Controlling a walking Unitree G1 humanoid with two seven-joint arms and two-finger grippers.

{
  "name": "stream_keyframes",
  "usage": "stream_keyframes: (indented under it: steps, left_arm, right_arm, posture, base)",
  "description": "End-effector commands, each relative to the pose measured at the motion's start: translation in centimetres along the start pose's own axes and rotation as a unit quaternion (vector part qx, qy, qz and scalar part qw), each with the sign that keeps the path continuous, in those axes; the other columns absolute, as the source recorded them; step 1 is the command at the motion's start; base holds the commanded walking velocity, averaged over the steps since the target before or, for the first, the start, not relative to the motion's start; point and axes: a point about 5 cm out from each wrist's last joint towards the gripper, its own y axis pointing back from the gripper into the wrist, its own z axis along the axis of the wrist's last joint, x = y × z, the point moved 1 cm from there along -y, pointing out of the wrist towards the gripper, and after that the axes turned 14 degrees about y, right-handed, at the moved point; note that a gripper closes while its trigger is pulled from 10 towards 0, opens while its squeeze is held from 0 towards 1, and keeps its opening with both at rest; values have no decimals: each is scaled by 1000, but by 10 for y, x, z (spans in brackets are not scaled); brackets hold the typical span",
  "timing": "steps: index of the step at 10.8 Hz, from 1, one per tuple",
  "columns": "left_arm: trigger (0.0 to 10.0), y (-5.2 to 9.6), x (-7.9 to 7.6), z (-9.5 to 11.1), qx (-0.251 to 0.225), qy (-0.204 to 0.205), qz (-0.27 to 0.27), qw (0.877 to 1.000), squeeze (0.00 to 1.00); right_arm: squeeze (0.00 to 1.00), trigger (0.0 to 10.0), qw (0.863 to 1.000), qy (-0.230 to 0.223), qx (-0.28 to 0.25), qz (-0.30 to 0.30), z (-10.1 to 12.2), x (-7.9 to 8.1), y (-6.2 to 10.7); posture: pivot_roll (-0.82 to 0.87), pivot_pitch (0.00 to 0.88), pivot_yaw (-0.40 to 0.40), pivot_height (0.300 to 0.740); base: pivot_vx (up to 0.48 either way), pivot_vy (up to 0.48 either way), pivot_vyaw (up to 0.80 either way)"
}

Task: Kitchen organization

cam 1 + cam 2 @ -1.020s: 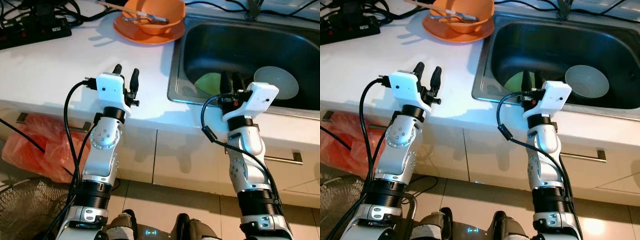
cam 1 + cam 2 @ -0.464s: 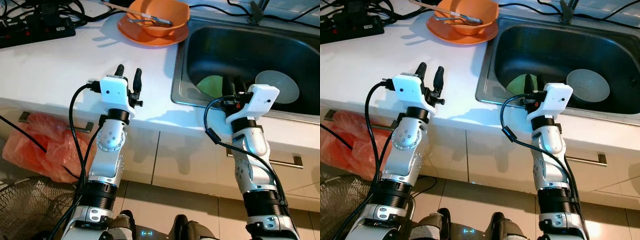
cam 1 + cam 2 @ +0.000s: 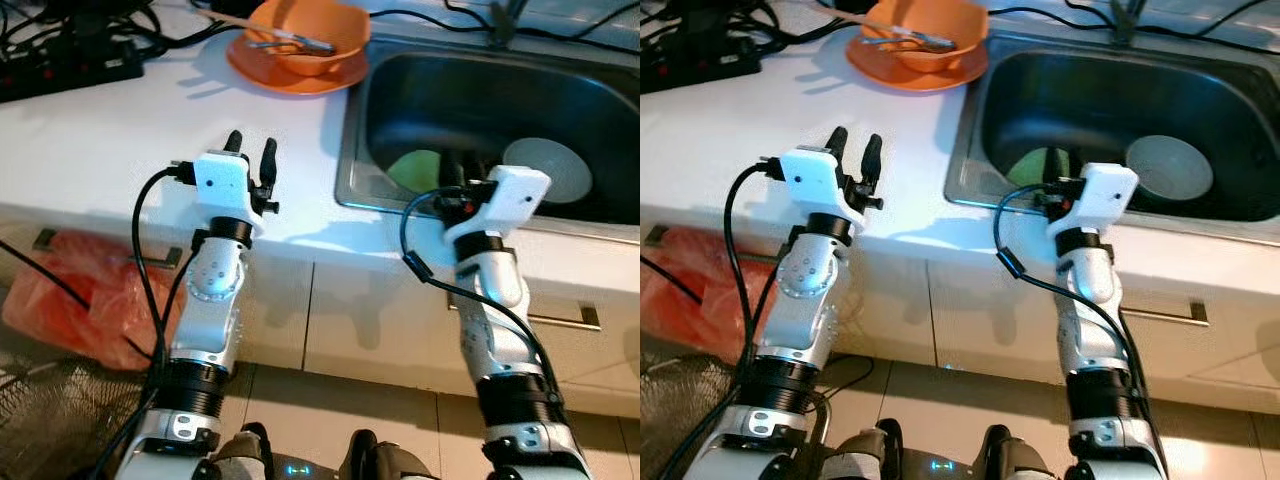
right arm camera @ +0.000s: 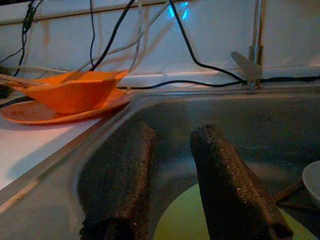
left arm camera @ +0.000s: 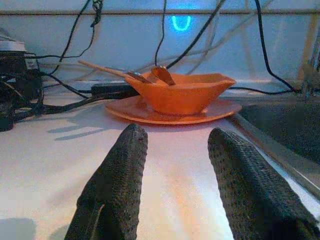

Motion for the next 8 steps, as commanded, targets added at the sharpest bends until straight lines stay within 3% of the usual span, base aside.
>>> stream_keyframes:
  steps: [1,5,8]
  left_arm:
    - [10000,6,5,-17,43,0,8,999,0]
    - [10000,10,-2,-23,51,-5,-9,999,0]
    - [10000,13,-8,-27,49,23,-1,999,0]
  right_arm:
    - [0,10000,999,-8,45,1,-19,4,6]
    - [0,10000,999,-4,46,-2,-21,-1,-4]
    - [0,10000,999,-6,42,2,-20,-1,-8]
  posture:
    - [178,189,7,740]
    - [205,165,-15,740]
    - [174,149,-25,740]
  base:
    - [0,0,0]
    - [0,0,0]
    - [0,0,0]
